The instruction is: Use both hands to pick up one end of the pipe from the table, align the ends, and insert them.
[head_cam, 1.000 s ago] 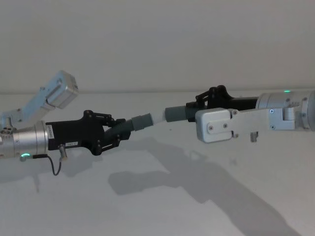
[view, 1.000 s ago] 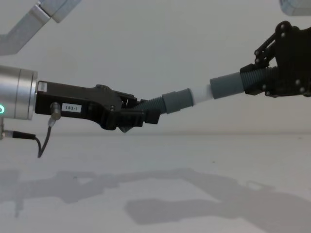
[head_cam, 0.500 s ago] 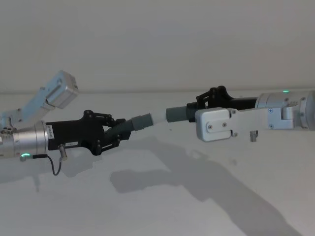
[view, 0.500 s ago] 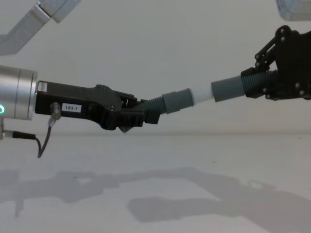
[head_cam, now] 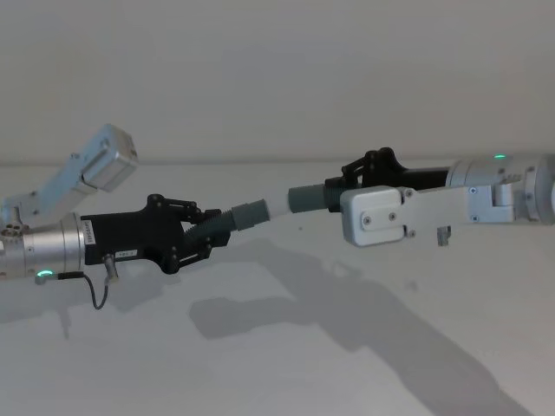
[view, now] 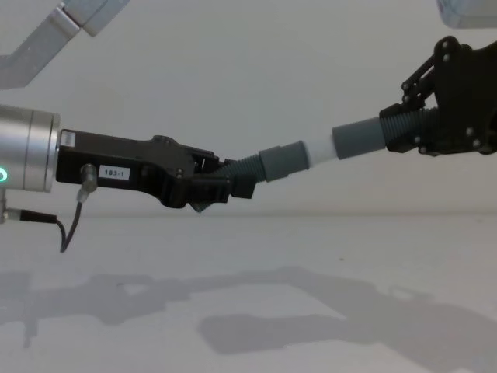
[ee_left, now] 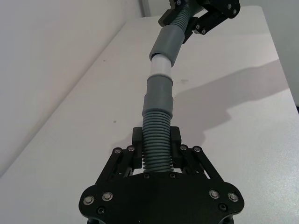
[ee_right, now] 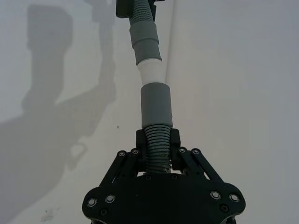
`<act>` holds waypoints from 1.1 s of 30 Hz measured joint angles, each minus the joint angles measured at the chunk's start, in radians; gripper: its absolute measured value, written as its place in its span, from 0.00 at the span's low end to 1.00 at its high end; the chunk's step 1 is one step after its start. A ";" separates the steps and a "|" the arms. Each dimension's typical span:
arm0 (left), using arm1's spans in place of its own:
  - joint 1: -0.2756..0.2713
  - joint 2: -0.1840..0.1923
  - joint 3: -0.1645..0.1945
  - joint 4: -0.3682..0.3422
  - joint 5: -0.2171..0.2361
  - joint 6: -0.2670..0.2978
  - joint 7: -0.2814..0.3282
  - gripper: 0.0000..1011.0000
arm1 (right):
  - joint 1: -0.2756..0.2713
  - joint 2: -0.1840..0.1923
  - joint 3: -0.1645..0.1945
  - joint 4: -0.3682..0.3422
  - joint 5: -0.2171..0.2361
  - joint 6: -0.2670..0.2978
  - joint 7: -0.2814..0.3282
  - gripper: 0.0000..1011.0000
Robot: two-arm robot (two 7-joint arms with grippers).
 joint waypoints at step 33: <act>0.000 0.000 0.000 0.000 0.000 0.000 0.000 0.30 | 0.029 -0.015 -0.025 0.028 0.022 -0.008 0.014 0.25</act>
